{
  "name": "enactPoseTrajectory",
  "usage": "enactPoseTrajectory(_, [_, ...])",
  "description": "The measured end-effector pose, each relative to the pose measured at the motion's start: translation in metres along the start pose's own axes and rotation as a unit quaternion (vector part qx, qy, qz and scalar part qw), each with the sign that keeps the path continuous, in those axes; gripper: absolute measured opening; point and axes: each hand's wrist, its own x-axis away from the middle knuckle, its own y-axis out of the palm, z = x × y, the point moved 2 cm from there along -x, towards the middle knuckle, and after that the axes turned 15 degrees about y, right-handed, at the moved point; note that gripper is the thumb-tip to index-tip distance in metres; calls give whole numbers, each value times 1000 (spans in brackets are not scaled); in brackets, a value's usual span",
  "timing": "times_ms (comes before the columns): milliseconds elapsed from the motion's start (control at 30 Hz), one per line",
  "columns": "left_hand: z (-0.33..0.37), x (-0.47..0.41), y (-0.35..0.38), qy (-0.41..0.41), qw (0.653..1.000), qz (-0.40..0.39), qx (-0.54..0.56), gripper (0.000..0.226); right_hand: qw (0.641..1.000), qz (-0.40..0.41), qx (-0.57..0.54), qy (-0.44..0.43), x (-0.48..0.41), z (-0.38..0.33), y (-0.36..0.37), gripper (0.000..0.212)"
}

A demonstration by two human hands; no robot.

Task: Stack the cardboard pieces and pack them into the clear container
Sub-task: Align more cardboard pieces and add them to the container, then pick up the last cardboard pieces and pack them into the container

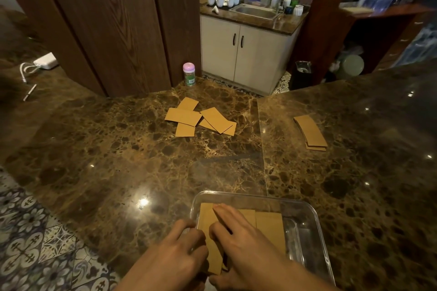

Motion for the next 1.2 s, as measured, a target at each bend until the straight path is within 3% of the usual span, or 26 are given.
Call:
enactPoseTrajectory(233, [5,-3,-4,-11,1000,-18,-3,24,999,42,7,-24,-2,0,-4,65])
enactPoseTrajectory(367, [-9,-8,-19,-22,997,-42,68,30,998,38,9,-44,-1,0,-18,60])
enactPoseTrajectory(467, [-43,-23,-45,-93,984,-2,153,34,991,104,-75,-43,-6,1,-37,50])
enactPoseTrajectory(533, [-74,-36,-51,-140,975,34,171,38,982,122,-147,8,-19,5,-57,39])
enactPoseTrajectory(600, [-113,-53,-49,-183,970,54,149,55,972,133,-184,61,-43,10,-84,29])
enactPoseTrajectory(667, [-159,-73,-34,-227,965,16,127,82,962,156,-200,103,-78,24,-108,24])
enactPoseTrajectory(733, [-203,-92,-12,-268,957,-49,102,108,964,135,-180,142,-123,44,-124,39])
enactPoseTrajectory(800, [-240,-109,11,-293,947,-103,88,124,970,107,-124,181,-171,66,-130,68])
enactPoseTrajectory(967, [-296,-138,50,-347,910,-210,91,136,964,74,-44,253,-261,93,-135,109])
enactPoseTrajectory(1100, [-316,-139,63,-354,887,-273,113,138,957,69,-7,280,-293,90,-136,115])
enactPoseTrajectory(1200, [-325,-135,65,-359,878,-275,157,124,955,69,22,287,-304,85,-139,107])
